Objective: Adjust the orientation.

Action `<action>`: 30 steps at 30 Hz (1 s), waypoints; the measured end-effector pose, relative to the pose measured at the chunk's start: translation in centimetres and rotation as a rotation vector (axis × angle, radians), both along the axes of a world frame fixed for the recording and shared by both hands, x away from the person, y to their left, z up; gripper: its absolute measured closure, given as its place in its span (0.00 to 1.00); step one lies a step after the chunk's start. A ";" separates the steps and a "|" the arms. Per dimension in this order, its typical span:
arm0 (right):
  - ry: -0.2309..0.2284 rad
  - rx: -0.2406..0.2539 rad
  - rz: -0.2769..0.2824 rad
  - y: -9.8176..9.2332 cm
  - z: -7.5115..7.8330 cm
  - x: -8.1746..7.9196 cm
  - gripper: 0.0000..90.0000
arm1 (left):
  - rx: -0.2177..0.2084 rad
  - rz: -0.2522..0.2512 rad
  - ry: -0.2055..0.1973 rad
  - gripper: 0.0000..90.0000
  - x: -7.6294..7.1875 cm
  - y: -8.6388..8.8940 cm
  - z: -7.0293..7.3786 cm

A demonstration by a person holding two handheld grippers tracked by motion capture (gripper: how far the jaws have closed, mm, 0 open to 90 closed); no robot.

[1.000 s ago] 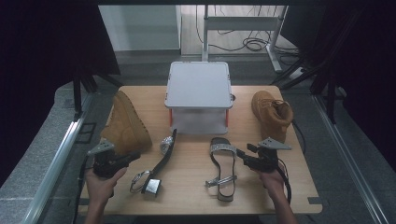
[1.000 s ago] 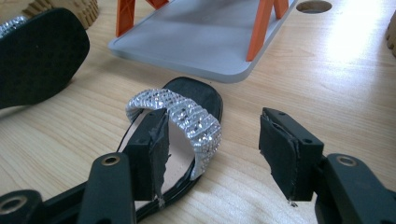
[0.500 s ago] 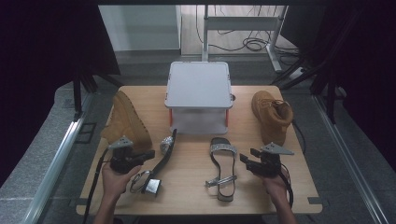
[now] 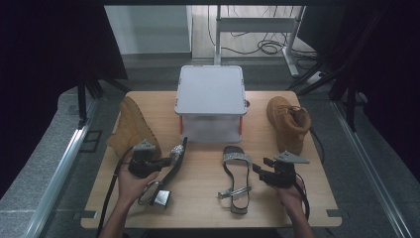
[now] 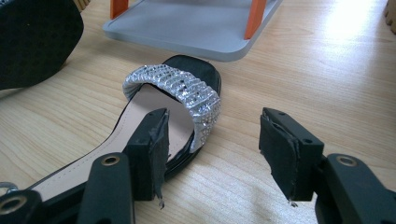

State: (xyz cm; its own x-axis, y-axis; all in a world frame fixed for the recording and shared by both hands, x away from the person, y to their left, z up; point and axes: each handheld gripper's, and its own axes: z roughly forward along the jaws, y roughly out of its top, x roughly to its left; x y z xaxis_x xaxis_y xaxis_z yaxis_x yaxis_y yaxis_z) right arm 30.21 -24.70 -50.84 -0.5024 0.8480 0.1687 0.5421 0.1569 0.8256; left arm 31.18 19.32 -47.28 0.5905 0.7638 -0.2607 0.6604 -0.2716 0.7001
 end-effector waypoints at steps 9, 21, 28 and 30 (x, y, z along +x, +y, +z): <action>-0.013 0.013 -0.027 -0.7 0.4 -0.2 0.48 | 0.002 -0.016 0.019 1.00 0.6 -0.7 -0.2; -0.005 0.001 -0.028 -0.6 0.2 -0.3 0.48 | -0.002 -0.034 0.021 1.00 0.7 -1.9 -0.5; -0.001 -0.002 -0.030 -0.5 0.1 -0.3 0.48 | 0.021 -0.066 0.034 1.00 0.6 -3.4 -0.9; 0.002 -0.003 -0.030 -0.5 0.0 -0.3 0.48 | 0.029 -0.091 0.046 1.00 0.6 -4.3 -1.2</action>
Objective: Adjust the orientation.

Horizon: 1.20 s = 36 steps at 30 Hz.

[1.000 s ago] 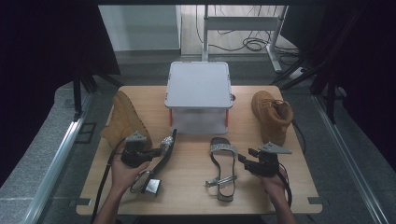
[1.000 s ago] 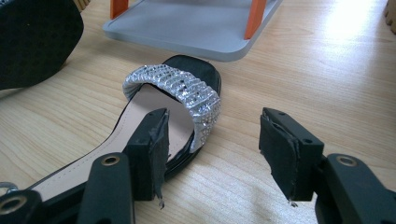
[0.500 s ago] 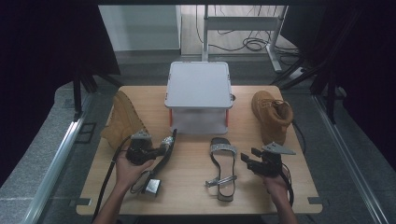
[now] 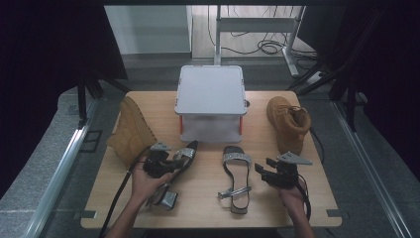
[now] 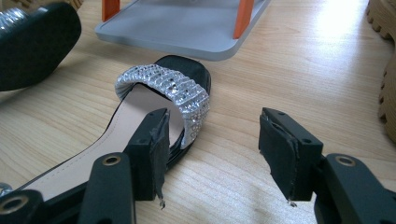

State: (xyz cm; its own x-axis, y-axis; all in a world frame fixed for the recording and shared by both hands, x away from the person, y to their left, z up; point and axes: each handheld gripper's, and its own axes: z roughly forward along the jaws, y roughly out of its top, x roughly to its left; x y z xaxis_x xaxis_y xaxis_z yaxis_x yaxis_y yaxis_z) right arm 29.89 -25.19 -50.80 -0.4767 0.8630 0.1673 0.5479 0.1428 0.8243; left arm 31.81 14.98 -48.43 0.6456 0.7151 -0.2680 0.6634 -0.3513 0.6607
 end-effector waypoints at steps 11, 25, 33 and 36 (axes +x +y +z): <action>0.004 -0.008 -0.014 -0.3 -0.1 0.0 0.48 | 0.003 -0.071 0.030 0.99 -0.2 -3.2 -0.9; 0.012 -0.018 -0.012 0.0 -0.4 -0.2 0.48 | -0.113 -0.124 -0.054 0.99 -5.7 -3.7 2.0; 0.008 -0.020 -0.015 -0.1 -0.3 -0.4 0.48 | -0.106 -0.168 -0.057 0.99 -10.1 -4.6 1.5; 0.009 -0.019 -0.015 -0.1 -0.3 -0.5 0.48 | -0.072 -0.151 -0.059 0.99 -11.4 -4.4 0.6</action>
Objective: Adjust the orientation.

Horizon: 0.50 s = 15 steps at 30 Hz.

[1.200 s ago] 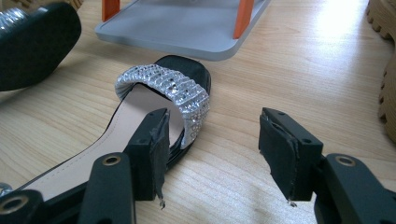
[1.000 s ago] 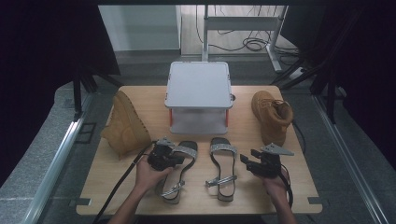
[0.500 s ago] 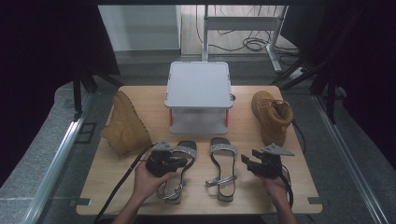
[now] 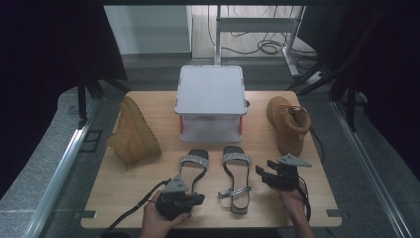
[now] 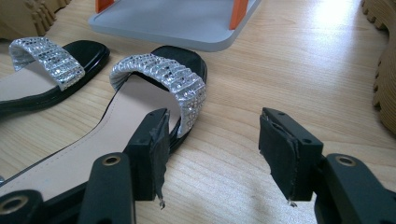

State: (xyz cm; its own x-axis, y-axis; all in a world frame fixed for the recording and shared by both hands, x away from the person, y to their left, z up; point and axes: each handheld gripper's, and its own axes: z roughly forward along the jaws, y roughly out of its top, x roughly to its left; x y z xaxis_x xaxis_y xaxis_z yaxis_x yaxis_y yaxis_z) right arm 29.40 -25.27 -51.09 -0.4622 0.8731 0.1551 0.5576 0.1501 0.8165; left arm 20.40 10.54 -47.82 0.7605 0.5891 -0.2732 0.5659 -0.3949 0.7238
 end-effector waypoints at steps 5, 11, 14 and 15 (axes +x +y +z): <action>0.000 -0.002 0.001 0.0 0.0 -0.1 0.48 | 0.017 0.024 0.000 1.00 -1.4 0.4 -1.3; 0.002 -0.005 0.004 0.2 -0.1 -0.1 0.48 | 0.060 0.033 -0.003 1.00 -2.1 0.3 -2.3; 0.002 -0.005 0.003 0.1 -0.1 -0.1 0.48 | 0.072 0.047 0.002 1.00 -1.8 0.7 -2.7; 0.003 -0.005 0.002 0.1 -0.1 -0.1 0.48 | 0.074 0.050 0.002 1.00 -1.7 0.8 -2.7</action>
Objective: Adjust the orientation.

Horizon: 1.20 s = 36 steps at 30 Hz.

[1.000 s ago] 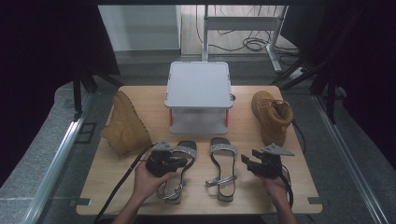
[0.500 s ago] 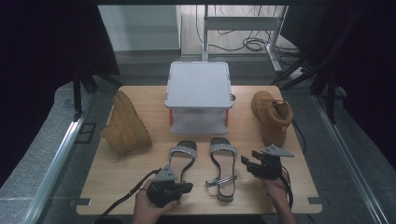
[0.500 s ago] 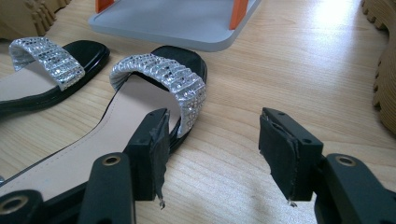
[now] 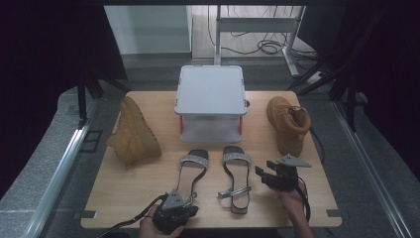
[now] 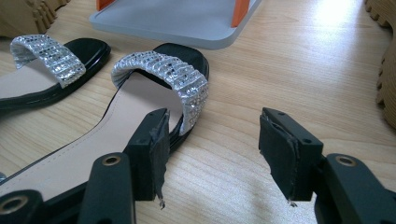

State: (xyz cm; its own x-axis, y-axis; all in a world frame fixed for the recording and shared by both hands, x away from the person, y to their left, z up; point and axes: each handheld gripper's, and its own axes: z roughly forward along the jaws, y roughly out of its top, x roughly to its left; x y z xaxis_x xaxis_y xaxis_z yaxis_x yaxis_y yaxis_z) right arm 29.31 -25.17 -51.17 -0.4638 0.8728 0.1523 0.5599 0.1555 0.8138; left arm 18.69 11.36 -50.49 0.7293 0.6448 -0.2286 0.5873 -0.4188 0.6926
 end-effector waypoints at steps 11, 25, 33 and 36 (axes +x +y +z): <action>0.003 -0.002 -0.002 0.0 -0.1 0.0 0.48 | 0.024 0.116 -0.001 1.00 1.7 3.1 -0.7; 0.006 -0.005 -0.003 0.0 -0.2 0.0 0.48 | 0.000 0.152 0.006 1.00 2.1 4.5 -0.7; 0.006 -0.002 -0.001 0.0 -0.2 0.2 0.48 | -0.127 0.076 0.032 1.00 1.3 3.7 0.4; 0.007 0.007 0.000 0.0 -0.1 0.5 0.48 | -0.155 0.069 -0.019 1.00 1.4 3.5 2.3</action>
State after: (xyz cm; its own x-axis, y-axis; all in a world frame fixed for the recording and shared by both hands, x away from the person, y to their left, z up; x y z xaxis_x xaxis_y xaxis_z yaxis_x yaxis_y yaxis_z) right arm 29.78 -25.16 -51.32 -0.4625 0.8717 0.1621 0.5658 0.1494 0.8109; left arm 20.08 14.88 -48.16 0.6899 0.6515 -0.3157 0.5969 -0.2652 0.7572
